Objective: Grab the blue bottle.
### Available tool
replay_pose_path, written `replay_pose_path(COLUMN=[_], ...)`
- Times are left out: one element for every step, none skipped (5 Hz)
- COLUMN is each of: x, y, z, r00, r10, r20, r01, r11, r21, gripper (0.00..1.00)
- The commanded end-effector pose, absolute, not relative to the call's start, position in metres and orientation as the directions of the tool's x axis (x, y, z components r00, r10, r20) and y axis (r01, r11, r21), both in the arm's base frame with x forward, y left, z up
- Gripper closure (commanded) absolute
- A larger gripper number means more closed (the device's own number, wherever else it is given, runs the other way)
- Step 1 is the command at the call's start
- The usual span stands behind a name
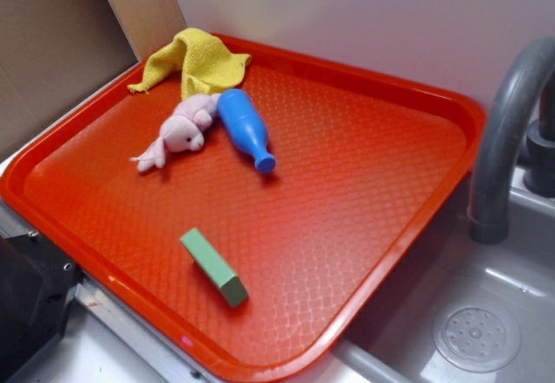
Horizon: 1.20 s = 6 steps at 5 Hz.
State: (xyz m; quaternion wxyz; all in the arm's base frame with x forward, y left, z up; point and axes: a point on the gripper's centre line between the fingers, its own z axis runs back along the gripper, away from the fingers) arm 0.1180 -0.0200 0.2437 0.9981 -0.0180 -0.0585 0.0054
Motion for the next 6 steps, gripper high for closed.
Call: replay_pose_path(x=[0.118,0.155,0.188,0.217,0.239,0.255], y=[-0.02,-0.018,-0.021,-0.023,-0.032,-0.043], z=[0.244,0.233,0.217,0.19,0.153,0.122], r00=[0.993,0.962,0.865,0.718,0.628,0.611], r10=[0.013,0.271,0.501,0.694,0.772,0.788], r20=[0.117,0.018,-0.015,-0.053,-0.099,-0.076], r01=[-0.009,-0.266,-0.496,-0.689,-0.774,-0.789], r11=[0.999,0.954,0.852,0.697,0.605,0.597], r21=[-0.037,-0.136,-0.167,-0.199,-0.189,-0.146], gripper=[0.0,0.0,0.0,0.0,0.0,0.0])
